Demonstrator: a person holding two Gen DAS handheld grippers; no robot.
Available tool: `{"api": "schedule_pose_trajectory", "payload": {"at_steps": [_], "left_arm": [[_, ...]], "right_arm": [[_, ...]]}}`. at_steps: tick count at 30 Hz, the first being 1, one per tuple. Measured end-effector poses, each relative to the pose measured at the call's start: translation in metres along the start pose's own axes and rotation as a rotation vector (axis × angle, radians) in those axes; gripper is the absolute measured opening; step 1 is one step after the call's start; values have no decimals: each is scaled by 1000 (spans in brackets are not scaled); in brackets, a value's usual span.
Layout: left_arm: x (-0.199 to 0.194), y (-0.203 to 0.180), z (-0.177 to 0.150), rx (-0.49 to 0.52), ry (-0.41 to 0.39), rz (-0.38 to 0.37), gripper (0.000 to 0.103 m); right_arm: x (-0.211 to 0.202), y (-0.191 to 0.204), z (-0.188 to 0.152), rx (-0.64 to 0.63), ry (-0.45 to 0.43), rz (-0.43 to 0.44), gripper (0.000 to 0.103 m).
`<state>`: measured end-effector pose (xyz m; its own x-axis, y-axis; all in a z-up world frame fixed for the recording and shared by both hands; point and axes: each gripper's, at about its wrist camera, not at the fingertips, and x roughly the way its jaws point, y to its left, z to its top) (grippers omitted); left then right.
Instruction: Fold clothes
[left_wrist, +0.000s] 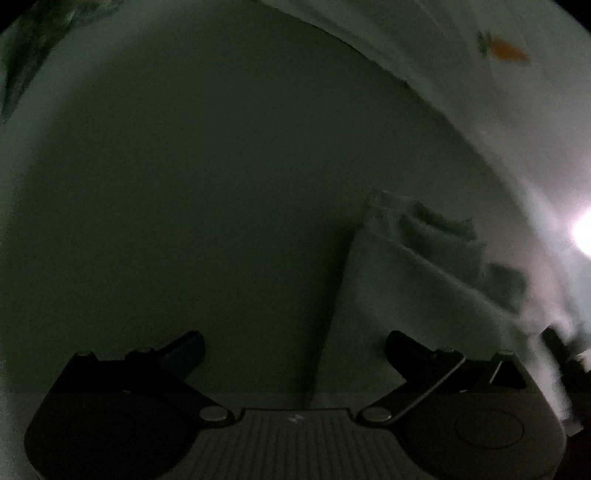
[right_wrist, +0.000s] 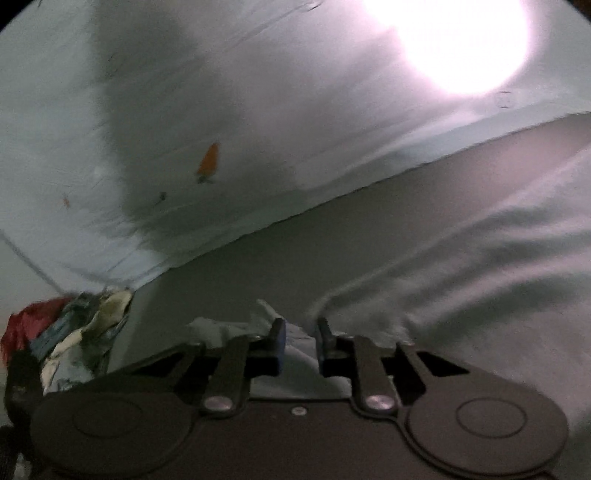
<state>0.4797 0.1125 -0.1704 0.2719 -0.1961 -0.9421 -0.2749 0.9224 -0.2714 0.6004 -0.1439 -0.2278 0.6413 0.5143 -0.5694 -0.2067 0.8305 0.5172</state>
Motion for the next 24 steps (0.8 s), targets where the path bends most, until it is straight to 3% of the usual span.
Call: {"api": "schedule_pose_trajectory", "payload": {"at_steps": [3, 7, 8, 9, 12, 16, 18, 21, 23, 24], "left_arm": [[9, -20, 2, 87, -5, 90, 103], [18, -32, 7, 118, 4, 171, 103], [20, -34, 9, 117, 11, 187, 103], [22, -36, 12, 112, 18, 198, 103], [25, -35, 20, 89, 34, 210, 103], [26, -28, 24, 88, 25, 216, 103], [26, -26, 24, 92, 10, 218, 103], [26, -22, 21, 96, -3, 219, 103], [26, -19, 24, 100, -4, 217, 103], [26, -17, 25, 100, -5, 217, 103]], "right_arm": [[28, 11, 5, -71, 79, 2, 42], [57, 15, 1, -115, 188, -9, 46], [59, 16, -1, -123, 189, -9, 42], [58, 17, -3, -129, 176, -21, 18], [37, 25, 0, -135, 84, -93, 4], [-3, 55, 3, -318, -85, -256, 4], [4, 57, -4, -404, -84, -342, 4], [35, 49, -25, -563, -10, -511, 10], [41, 43, -34, -597, 15, -559, 15], [35, 43, -35, -590, -6, -572, 29]]}}
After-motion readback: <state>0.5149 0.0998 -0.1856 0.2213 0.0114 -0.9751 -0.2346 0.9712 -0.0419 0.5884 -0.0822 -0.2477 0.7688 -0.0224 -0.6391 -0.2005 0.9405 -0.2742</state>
